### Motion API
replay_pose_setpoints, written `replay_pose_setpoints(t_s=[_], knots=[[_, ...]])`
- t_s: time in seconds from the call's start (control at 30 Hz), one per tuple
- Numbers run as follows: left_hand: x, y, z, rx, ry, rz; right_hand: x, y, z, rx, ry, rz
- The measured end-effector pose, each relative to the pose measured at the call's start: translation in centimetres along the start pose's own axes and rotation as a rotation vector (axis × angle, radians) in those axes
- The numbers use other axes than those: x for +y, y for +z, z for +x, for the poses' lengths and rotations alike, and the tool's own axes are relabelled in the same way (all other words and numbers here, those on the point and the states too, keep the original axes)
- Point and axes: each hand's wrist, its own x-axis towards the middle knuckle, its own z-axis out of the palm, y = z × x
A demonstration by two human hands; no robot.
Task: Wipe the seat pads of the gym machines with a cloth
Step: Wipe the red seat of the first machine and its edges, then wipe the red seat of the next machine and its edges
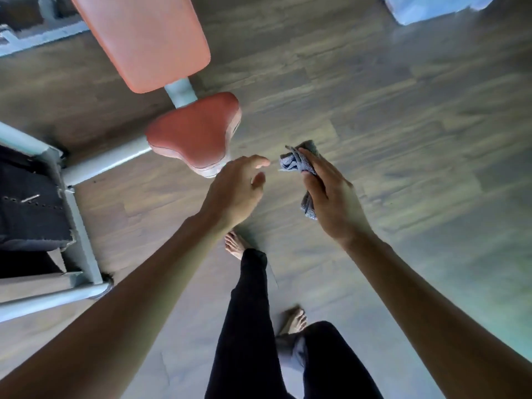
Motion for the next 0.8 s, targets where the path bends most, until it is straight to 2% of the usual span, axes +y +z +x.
replay_pose_setpoints(t_s=[0.2, 0.4, 0.6, 0.8], knots=[[15.0, 2.7, -5.8, -0.132, 0.247, 0.053, -2.3, -14.7, -12.2, 0.232, 0.075, 0.004], [26.7, 5.2, -4.7, -0.207, 0.422, 0.083, -0.9, -24.7, -18.6, 0.388, 0.229, -0.021], [35.8, 8.1, 2.6, -0.27, 0.48, 0.131, 2.0, -32.9, -14.9, 0.488, 0.277, -0.043], [41.3, 11.4, 15.5, -0.277, 0.479, 0.104, 6.3, -41.0, -3.3, 0.504, 0.313, -0.076]])
